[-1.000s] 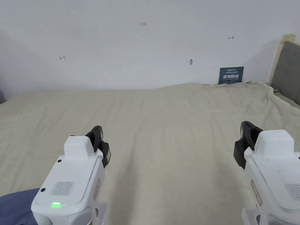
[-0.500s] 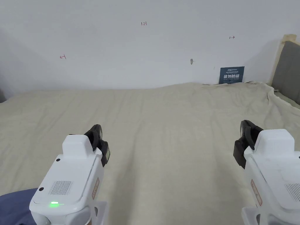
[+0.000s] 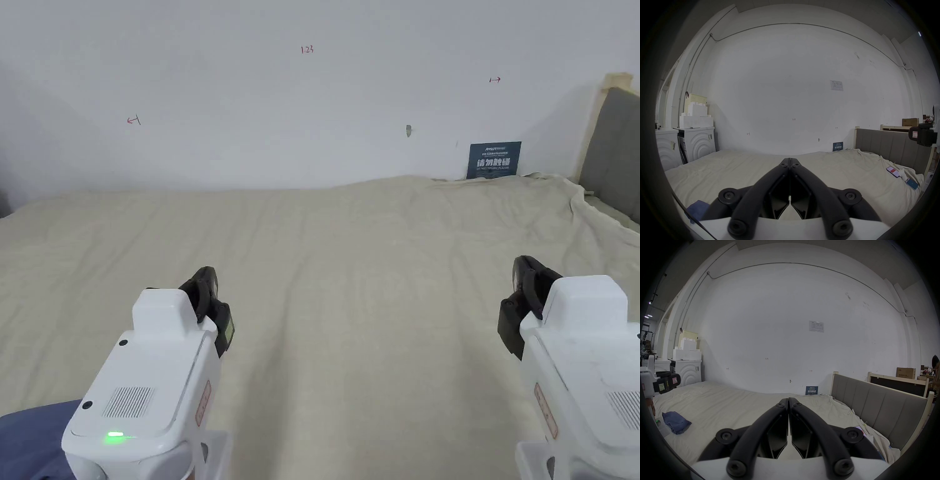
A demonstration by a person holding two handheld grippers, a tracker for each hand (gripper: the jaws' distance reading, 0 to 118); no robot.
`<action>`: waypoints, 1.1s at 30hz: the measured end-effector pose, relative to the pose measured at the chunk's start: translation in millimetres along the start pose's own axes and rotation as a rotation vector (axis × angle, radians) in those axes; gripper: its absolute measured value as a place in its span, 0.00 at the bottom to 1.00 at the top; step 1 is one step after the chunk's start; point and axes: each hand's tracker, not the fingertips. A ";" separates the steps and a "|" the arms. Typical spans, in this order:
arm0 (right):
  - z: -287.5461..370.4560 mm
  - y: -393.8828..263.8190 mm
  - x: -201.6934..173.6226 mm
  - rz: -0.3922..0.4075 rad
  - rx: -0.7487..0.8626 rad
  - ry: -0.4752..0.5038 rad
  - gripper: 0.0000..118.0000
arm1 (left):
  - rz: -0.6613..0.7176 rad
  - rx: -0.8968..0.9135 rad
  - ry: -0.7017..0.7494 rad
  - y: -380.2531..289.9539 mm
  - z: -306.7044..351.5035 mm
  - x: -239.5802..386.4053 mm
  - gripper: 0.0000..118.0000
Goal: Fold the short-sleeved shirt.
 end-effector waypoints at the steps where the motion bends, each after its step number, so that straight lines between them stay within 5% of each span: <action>1: 0.2 -0.1 -0.1 0.000 -0.001 0.000 0.00 | -0.004 0.004 0.006 -0.1 0.5 0.4 0.00; 3: 0.6 -0.7 -0.4 0.000 0.000 -0.003 0.04 | -0.001 0.011 0.004 -0.2 1.4 -0.3 0.10; 4: 0.5 -0.8 -0.5 0.001 -0.003 -0.003 0.12 | 0.007 0.007 -0.001 0.3 1.4 -0.8 0.21; 5: 0.1 -1.9 0.3 -0.002 -0.005 0.001 0.32 | 0.011 0.005 0.002 0.4 1.6 -1.5 0.43; 6: 0.3 -3.0 1.0 -0.002 -0.001 -0.003 0.37 | 0.013 0.004 0.000 0.1 1.6 -2.1 0.54; 8: 0.3 -3.0 2.0 -0.011 -0.007 0.003 0.50 | 0.013 -0.017 -0.001 -0.9 0.1 -2.9 0.62; 11: 1.8 -2.6 1.4 -0.022 -0.003 0.005 0.86 | 0.001 -0.016 0.003 -3.3 0.7 -1.9 0.79; 14: 4.7 0.6 -1.0 -0.024 0.000 0.009 0.88 | 0.008 -0.020 -0.006 -3.0 0.6 -2.7 1.00; 18: 6.8 3.1 -3.4 -0.021 0.003 0.011 0.98 | 0.001 -0.004 -0.003 0.4 5.1 -1.0 1.00; 33: 7.6 4.3 -1.2 -0.028 0.016 0.001 0.99 | -0.016 0.024 0.010 6.0 6.2 -1.1 1.00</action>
